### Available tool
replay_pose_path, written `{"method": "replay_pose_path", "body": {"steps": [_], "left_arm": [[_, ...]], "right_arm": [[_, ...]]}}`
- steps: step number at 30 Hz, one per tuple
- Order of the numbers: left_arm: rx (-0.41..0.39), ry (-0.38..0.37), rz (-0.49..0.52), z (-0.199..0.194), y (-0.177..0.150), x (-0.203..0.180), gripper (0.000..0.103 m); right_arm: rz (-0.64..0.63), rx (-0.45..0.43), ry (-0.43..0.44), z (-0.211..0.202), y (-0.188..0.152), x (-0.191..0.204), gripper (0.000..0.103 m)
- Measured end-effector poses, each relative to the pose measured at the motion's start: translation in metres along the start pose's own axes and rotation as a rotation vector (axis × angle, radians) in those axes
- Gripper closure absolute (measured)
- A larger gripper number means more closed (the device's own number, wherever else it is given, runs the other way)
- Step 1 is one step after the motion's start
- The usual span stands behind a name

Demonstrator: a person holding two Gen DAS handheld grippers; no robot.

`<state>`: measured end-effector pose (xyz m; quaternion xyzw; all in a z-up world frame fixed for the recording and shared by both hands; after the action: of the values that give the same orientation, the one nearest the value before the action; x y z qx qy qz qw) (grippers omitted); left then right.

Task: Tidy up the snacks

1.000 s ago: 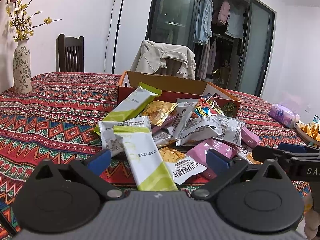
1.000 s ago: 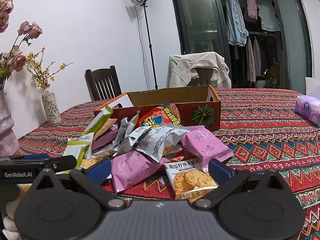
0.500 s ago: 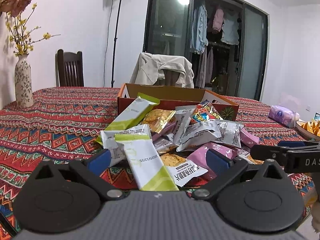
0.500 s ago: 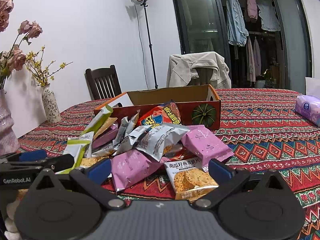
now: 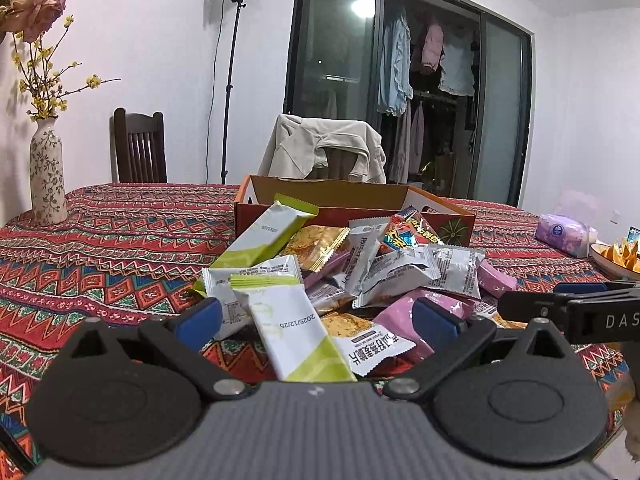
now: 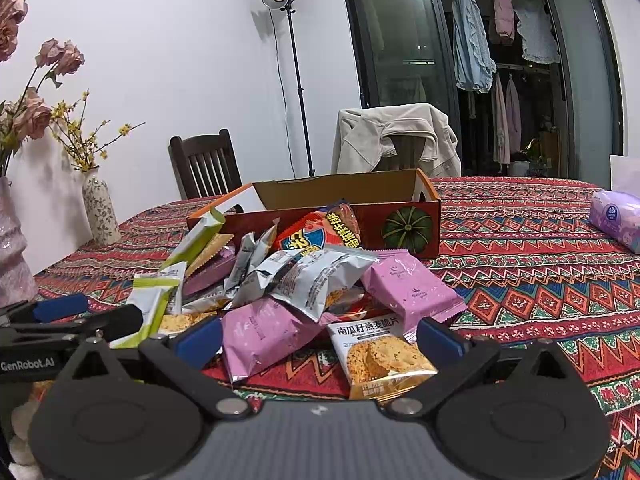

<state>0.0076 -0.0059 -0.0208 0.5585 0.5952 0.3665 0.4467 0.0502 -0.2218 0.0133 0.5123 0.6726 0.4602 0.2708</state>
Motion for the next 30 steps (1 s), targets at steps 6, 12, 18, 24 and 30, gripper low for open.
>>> {"method": "replay_pose_path", "body": {"steps": [6,12,18,24,30], "left_arm": [[0.000,0.000,0.000,0.0004,-0.0002,-0.0001,0.000],[-0.001,0.001,0.000,-0.0002,-0.0009,0.0004,0.000],[0.000,0.001,0.002,-0.0001,-0.0015,0.0005,0.000],[0.004,0.005,-0.002,0.0011,-0.0017,0.0012,0.000],[0.026,0.031,-0.016,0.0071,-0.0007,0.0057,0.000]], "right_arm": [[-0.001,0.000,0.000,0.0000,0.0002,0.0001,0.000],[-0.001,0.000,0.000,0.0001,-0.0003,-0.0001,0.000],[-0.001,0.000,0.000,0.0001,0.0002,0.0002,0.000],[0.001,0.000,-0.001,0.0002,-0.0002,-0.0001,0.000],[0.009,0.003,-0.004,0.0012,-0.0027,-0.0032,0.000]]}}
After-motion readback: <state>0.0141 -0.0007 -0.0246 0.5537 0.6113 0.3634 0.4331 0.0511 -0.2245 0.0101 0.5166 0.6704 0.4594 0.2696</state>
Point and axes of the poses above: each gripper's, at about its wrist camera, not at the fingertips, and z roughly the way its jaws point, x to its left, y to its top, the point moved 2 cm from there along z, roughly the way its jaws point, and after that the axes turned 3 degrees about -z, right-handed, at the moved point
